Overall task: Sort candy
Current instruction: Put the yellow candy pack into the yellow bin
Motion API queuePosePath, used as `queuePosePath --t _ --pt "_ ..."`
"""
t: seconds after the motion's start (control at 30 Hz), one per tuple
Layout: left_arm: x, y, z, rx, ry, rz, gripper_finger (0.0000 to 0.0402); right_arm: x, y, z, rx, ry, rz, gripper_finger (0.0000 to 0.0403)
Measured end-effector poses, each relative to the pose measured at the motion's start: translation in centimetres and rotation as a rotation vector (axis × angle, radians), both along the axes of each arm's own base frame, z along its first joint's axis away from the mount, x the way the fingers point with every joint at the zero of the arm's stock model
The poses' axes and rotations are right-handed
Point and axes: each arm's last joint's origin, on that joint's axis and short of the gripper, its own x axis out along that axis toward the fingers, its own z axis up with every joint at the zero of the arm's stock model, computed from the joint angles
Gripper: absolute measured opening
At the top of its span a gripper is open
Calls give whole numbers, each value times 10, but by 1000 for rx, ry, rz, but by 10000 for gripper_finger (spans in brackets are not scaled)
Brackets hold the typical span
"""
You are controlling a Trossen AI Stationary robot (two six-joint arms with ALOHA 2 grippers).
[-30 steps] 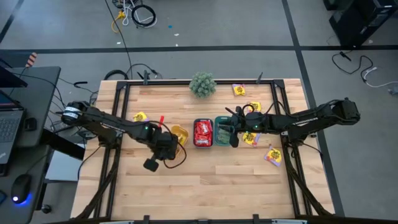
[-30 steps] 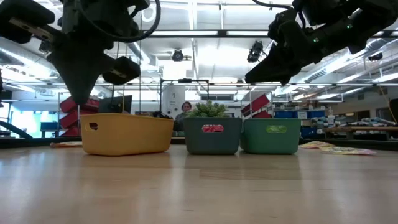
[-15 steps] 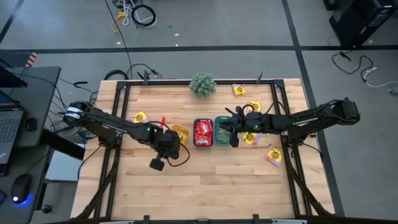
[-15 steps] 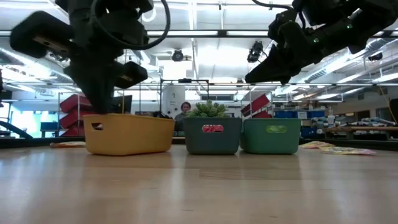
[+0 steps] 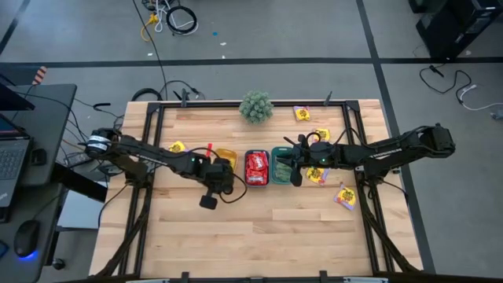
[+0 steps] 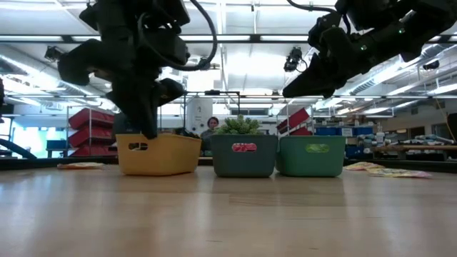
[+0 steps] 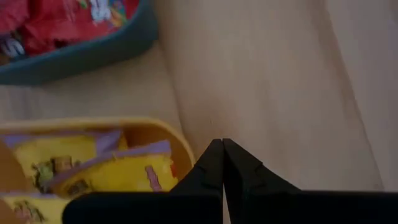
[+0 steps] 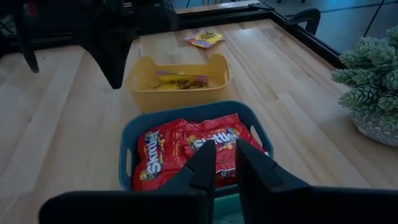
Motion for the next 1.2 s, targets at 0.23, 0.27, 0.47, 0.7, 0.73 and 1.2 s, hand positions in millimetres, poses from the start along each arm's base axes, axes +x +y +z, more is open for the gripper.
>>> queuePosePath --t 0.23,0.27,0.47,0.7,0.73,1.2 --pt "6 6 9 46 -36 18 0 0 0 0 0 2 0 48" --pt "8 7 11 46 -43 24 0 0 0 0 0 2 0 48" --pt "2 23 37 65 43 143 0 0 0 0 0 5 0 48" --pt "-34 63 37 -1 147 530 0 -1 0 -1 1 13 0 48" --pt "-39 68 33 -17 158 577 0 -1 0 -1 1 15 0 48" --pt "-54 81 -21 -240 129 786 0 -1 0 -3 1 29 0 48"
